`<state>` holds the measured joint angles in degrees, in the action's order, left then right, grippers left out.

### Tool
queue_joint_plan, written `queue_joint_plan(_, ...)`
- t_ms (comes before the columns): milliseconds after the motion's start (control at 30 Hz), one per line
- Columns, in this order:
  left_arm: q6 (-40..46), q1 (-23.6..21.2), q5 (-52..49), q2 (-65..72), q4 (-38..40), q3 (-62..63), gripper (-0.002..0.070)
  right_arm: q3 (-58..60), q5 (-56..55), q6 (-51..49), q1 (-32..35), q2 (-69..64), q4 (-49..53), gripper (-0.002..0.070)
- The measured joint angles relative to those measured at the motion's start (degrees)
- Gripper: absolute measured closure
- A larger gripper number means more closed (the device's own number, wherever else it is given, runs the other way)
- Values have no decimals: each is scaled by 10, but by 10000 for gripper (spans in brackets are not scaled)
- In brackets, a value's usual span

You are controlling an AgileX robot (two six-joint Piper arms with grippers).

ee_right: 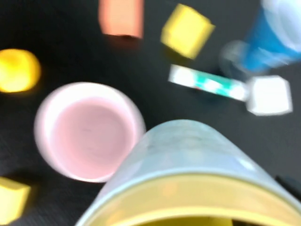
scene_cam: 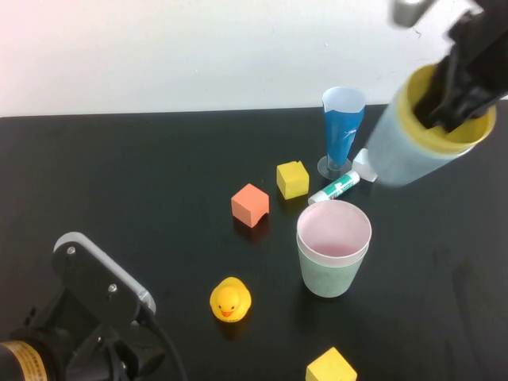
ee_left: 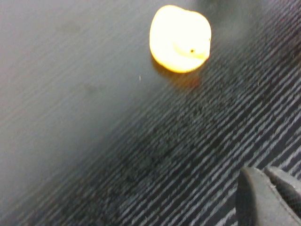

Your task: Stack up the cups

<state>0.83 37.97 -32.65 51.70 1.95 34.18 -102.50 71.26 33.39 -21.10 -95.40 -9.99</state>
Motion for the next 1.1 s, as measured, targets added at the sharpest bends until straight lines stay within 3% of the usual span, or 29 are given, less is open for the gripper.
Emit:
queue_joint_plan(233, 6, 0, 13, 0, -13, 0, 673, 0, 1, 10, -81, -40, -6, 603)
queue_joint_plan(567, 9, 0, 14, 0, -13, -1, 674, 0, 0, 7, -85, -110, -6, 600)
queue_joint_plan(800, 10, 0, 10, 0, -13, -1, 674, -13, 0, -6, -85, -114, 1, 507)
queue_joint_plan(1100, -37, 0, -5, -70, -13, -42, 674, -18, -2, -20, -85, -15, 10, 496)
